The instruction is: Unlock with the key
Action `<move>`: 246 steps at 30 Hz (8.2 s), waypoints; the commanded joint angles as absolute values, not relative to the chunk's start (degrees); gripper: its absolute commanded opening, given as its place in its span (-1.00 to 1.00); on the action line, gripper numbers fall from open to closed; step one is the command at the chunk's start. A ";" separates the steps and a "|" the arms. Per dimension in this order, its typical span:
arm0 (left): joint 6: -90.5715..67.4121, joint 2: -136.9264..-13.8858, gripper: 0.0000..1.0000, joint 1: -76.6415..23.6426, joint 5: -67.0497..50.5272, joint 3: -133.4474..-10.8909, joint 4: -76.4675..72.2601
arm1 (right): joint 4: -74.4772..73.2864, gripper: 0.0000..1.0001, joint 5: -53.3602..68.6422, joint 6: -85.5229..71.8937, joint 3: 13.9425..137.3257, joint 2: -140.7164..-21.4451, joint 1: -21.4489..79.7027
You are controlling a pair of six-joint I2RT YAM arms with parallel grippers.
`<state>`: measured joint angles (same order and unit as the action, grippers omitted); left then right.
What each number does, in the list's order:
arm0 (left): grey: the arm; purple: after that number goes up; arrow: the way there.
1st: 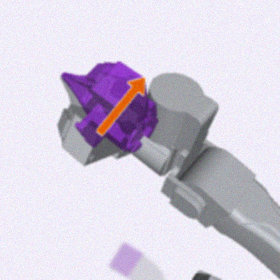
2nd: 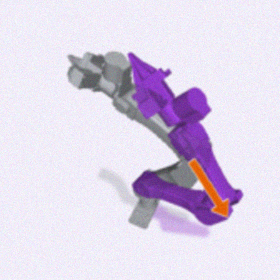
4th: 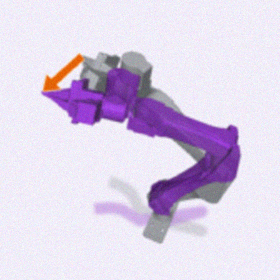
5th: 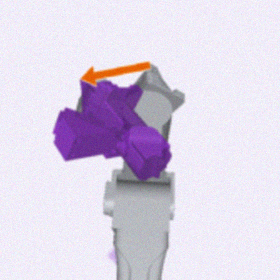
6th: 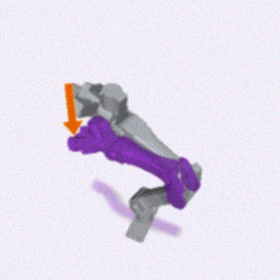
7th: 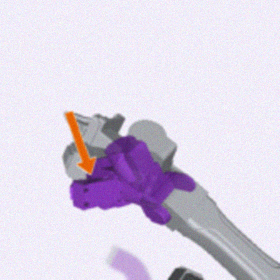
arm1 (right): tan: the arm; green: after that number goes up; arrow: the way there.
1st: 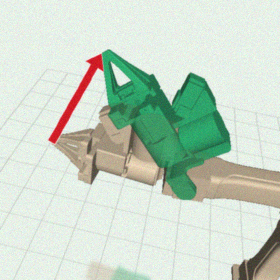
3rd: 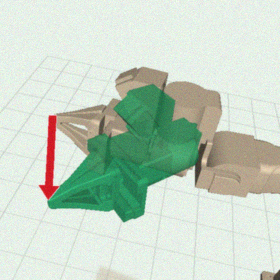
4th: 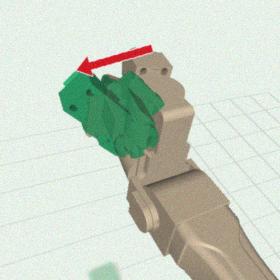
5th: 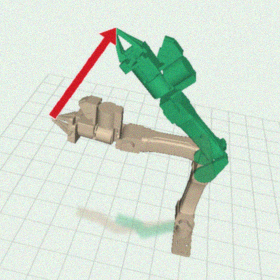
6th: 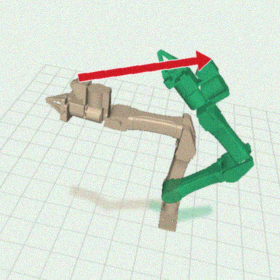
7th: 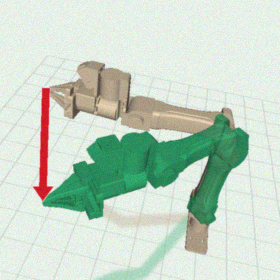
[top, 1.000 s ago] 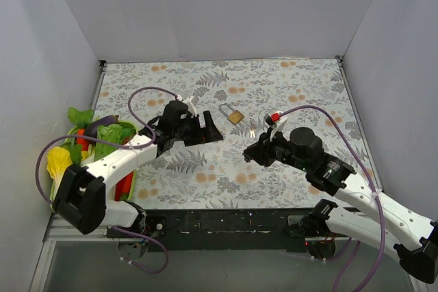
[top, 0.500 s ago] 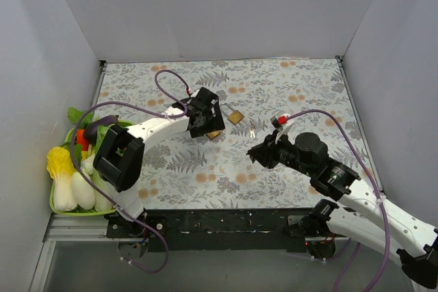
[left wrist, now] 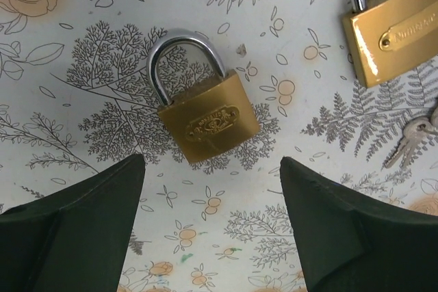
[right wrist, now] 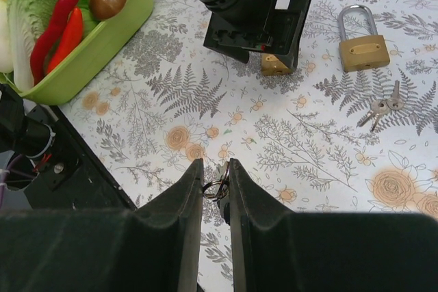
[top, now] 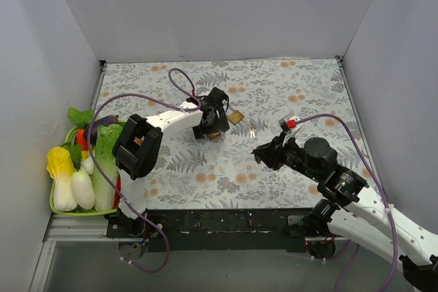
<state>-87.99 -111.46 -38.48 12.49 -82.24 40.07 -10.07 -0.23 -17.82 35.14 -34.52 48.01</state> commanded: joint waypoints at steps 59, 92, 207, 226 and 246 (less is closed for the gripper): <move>-91.05 -123.48 -0.01 -39.46 16.53 -91.23 45.89 | -7.73 -0.97 3.96 -20.83 28.92 -32.43 47.99; -115.48 -98.17 -1.00 -39.46 -11.94 -61.08 4.58 | 18.09 -0.97 0.35 -16.00 22.24 -43.15 48.87; -97.47 -65.56 -0.25 -43.24 -36.39 -38.58 -35.68 | 40.96 -0.97 19.51 -44.38 25.93 -44.91 39.11; -93.26 -65.39 -1.00 -44.21 -32.08 -40.43 -25.24 | 40.52 -0.97 20.74 -44.38 25.14 -44.91 39.11; -64.17 -67.06 -1.00 -44.21 -46.49 -53.25 14.40 | 19.78 0.65 34.17 -31.47 33.40 -46.31 37.00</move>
